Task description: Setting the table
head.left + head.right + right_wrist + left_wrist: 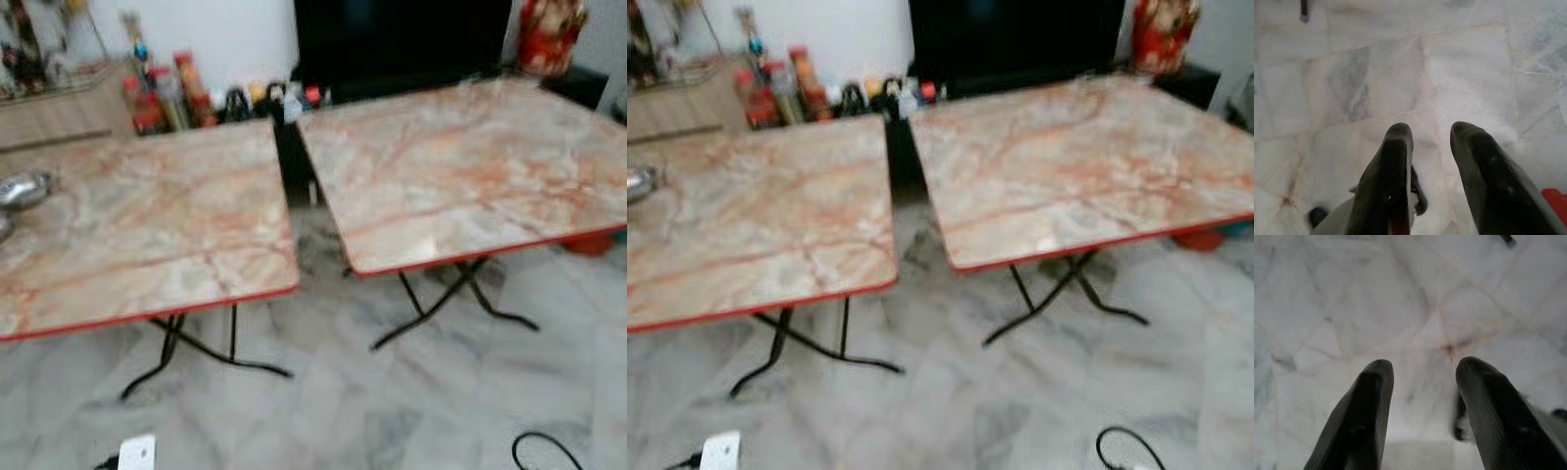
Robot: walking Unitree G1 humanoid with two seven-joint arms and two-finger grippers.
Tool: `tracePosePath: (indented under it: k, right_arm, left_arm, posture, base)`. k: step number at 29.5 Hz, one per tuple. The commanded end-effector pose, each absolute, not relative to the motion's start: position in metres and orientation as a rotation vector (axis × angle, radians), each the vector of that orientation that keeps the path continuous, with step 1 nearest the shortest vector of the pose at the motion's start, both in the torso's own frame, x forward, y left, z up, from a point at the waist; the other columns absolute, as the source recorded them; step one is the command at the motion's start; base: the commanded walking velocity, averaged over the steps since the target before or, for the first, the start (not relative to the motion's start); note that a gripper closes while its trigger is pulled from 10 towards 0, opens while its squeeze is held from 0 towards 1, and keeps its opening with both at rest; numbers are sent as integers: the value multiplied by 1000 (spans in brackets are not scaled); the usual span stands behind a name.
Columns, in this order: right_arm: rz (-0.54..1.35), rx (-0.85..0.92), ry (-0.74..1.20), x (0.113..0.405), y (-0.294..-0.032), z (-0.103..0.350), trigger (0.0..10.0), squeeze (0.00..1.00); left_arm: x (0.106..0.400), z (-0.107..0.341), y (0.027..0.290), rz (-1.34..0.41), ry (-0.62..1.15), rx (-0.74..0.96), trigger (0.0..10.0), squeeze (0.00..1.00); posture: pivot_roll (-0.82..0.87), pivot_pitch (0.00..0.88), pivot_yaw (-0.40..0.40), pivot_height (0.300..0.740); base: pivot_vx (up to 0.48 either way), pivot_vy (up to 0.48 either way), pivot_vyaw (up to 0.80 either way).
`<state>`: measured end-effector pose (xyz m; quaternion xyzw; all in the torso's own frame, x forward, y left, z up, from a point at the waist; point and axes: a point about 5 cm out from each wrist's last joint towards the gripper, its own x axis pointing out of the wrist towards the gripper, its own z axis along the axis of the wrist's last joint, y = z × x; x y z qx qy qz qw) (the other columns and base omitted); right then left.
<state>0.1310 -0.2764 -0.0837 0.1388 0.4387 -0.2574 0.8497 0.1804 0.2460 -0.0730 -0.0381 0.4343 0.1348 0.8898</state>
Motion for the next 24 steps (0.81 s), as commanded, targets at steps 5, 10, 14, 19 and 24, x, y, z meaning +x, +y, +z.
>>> tracePosePath:
  k: [5,10,14,19,24]
  right_arm:
    - [-533,319,909,137,-269,-84,10000,0]
    - [-536,323,907,138,-269,-84,10000,0]
    - [-537,326,905,139,-268,-84,10000,0]
    - [-530,315,908,140,-269,-83,10000,0]
    - [-544,333,904,139,-269,-83,10000,0]
  left_arm:
    - [174,-74,255,301,921,-56,10000,0]
    - [175,-73,255,303,921,-57,10000,0]
    - [176,-73,256,306,922,-58,10000,0]
    - [176,-73,256,308,921,-59,10000,0]
    - [176,-73,255,308,922,-60,10000,0]
  posture:
    - [-23,50,68,740]
    - [-18,56,70,740]
    - [-12,64,75,740]
    - [-11,66,74,740]
    - [-13,67,72,740]
  base:
    - [0,480,0]
    - [0,480,0]
    - [0,480,0]
    - [0,480,0]
    - [0,480,0]
